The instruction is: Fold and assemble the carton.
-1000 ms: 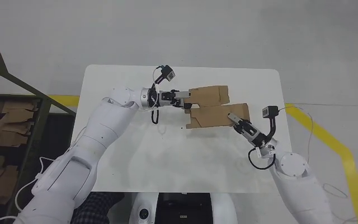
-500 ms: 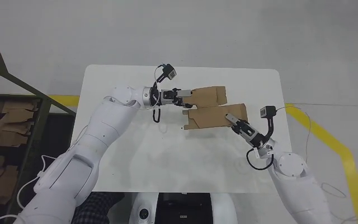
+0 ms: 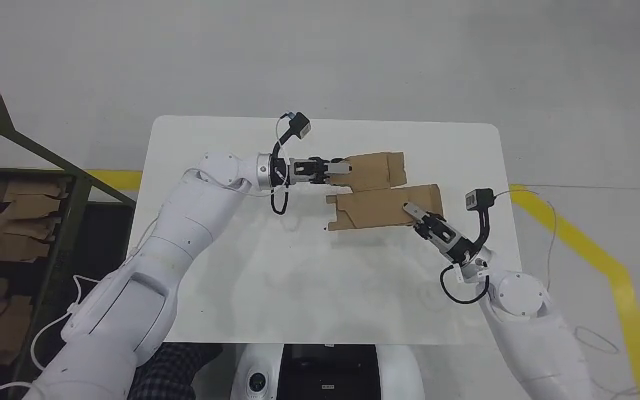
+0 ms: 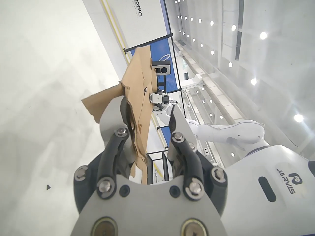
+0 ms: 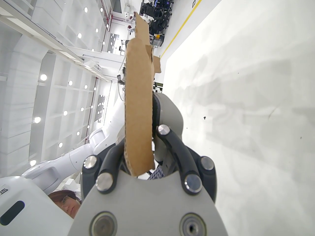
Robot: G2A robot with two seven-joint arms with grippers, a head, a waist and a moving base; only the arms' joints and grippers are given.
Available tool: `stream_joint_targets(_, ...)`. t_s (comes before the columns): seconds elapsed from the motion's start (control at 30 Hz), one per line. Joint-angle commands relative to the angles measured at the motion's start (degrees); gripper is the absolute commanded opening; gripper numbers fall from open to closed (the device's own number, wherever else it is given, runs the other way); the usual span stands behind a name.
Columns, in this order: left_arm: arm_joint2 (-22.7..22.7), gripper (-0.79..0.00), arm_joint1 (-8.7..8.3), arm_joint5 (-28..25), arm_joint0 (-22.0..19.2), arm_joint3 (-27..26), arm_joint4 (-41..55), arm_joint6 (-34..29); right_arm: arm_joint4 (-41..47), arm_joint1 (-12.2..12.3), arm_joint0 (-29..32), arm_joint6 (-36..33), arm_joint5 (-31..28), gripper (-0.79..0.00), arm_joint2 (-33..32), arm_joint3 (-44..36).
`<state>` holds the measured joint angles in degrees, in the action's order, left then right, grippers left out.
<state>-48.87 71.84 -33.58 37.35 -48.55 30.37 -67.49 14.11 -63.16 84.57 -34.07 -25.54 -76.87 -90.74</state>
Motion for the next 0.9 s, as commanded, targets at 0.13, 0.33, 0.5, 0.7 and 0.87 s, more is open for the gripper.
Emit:
stream_joint_targets(0.13,-0.24,-0.548,0.14,0.47,0.01,0.21,-0.17,-0.66,-0.23,-0.05,0.09,0.29,-0.02,-0.785,-0.07,-0.05)
stream_joint_targets(0.33,-0.22,-0.588,0.38,0.83,-0.12,0.65,-1.00,-0.61,-0.56,-0.09,0.19,0.72,-0.13,-0.785,-0.21,-0.19)
stream_joint_targets(0.5,-0.29,-0.683,0.57,0.97,-0.20,0.84,-1.50,-0.41,-0.73,-0.09,0.50,0.84,-0.26,-0.785,-0.45,-0.57)
stream_joint_targets(0.7,-0.48,-0.785,0.78,1.13,-0.11,0.88,-1.34,-0.61,-1.17,-0.08,1.13,0.99,-0.67,-0.785,-0.72,-1.23)
stream_joint_targets(0.87,-0.66,-0.785,0.97,1.06,-0.04,0.84,-0.59,-1.67,-1.69,-0.09,1.42,1.40,-0.60,-0.610,-0.91,-1.49)
